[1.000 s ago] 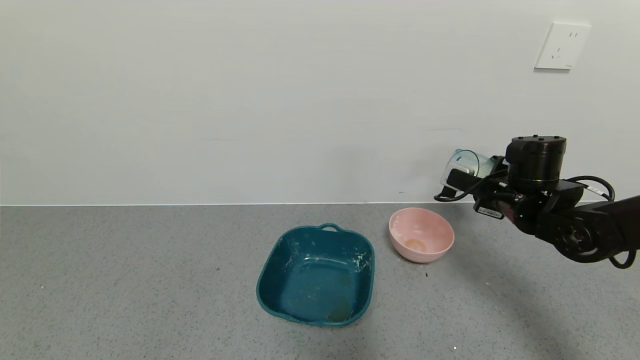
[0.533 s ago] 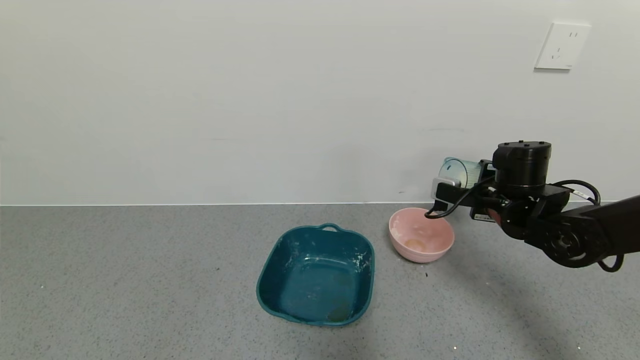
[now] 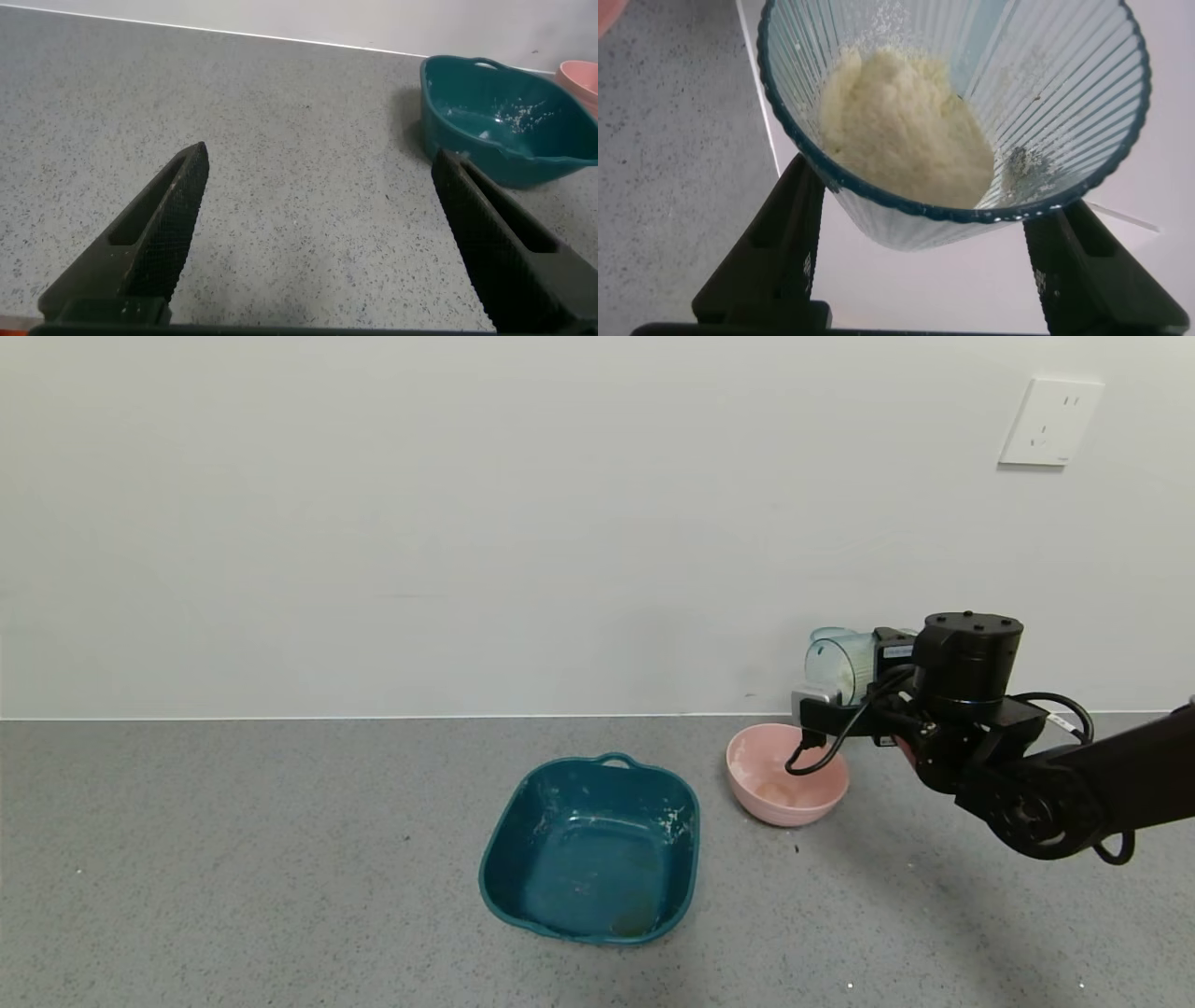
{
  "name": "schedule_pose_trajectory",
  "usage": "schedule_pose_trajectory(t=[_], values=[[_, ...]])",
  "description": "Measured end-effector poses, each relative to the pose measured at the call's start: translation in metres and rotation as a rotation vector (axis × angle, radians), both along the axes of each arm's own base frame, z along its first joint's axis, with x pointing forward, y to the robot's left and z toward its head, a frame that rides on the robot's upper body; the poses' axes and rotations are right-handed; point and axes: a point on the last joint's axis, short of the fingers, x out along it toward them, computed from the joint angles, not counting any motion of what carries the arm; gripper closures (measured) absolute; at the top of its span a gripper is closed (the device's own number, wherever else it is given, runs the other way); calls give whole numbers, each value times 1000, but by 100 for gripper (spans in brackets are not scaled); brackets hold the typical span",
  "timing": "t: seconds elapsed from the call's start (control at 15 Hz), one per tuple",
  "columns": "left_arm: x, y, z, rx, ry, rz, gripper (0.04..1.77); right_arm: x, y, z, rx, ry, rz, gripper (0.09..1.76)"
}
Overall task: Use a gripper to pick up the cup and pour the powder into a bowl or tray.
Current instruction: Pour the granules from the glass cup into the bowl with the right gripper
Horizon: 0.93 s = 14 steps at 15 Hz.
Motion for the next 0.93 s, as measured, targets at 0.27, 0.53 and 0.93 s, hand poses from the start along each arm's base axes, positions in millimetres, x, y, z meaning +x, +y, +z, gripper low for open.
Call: schedule_pose_trajectory(t=[0.27,0.53,0.93], values=[[0,0,0,0,0,0,9,0,3,-10,-92,36,18,54],[0,0,0,0,0,0,9,-1,6,-16,-148,64,25,54],[0,0,0,0,0,0,9,-4,8,-21,-197,94,30,55]])
